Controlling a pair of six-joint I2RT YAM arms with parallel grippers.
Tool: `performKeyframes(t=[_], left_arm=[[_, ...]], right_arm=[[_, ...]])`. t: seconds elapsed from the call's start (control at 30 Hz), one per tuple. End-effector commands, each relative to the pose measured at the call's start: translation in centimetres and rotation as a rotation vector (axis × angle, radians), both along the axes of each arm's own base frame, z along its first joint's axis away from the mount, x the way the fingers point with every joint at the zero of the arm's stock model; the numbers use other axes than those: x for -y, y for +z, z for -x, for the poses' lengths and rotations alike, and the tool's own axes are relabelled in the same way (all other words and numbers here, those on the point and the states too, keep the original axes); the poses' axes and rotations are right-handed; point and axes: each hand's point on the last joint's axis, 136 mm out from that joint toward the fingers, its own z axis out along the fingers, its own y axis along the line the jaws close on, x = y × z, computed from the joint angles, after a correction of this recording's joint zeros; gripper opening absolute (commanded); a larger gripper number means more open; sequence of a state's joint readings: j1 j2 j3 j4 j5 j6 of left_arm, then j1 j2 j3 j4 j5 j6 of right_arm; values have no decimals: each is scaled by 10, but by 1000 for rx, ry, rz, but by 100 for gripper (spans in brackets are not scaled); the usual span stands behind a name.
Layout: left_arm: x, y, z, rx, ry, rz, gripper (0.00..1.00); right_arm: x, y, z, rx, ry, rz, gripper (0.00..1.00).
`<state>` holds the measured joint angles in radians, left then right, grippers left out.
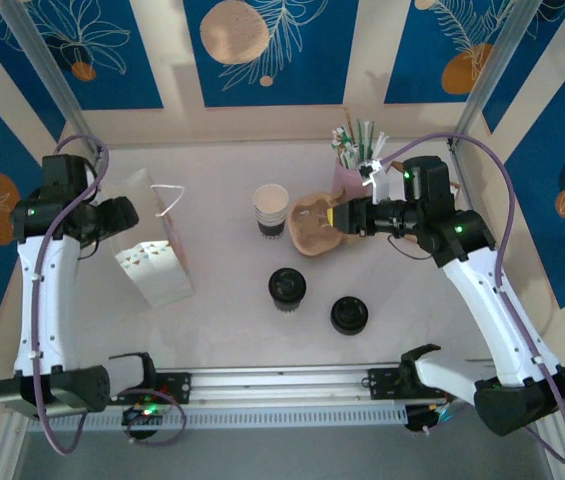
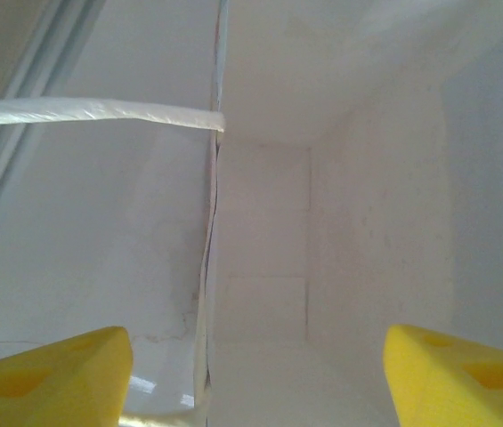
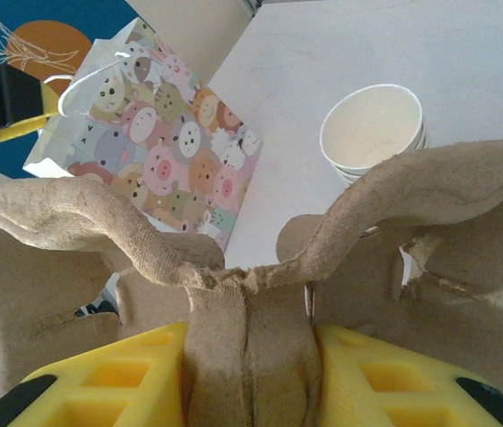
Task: Pack the takeout coffee
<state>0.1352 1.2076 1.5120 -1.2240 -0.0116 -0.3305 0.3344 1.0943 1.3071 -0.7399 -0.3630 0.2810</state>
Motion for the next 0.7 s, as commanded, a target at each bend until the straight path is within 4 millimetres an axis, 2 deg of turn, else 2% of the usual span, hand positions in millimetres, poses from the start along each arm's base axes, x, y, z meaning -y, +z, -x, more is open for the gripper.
performKeyframes(t=[0.0,0.4,0.57,0.67], left_arm=[[5,-6,-10,14,-34,59,67],[10,-21,-20,-21,-89,82,16],[29,-14,-20,4,-155,137,1],[49,-8,-19,19,-224,163,0]], right_arm=[[-6,21,9,34,40,-44,38],[-17,43,19,79,94,-88,38],[-25,53,23,109,128,-98,38],[-30,57,26,127,152,-100,38]])
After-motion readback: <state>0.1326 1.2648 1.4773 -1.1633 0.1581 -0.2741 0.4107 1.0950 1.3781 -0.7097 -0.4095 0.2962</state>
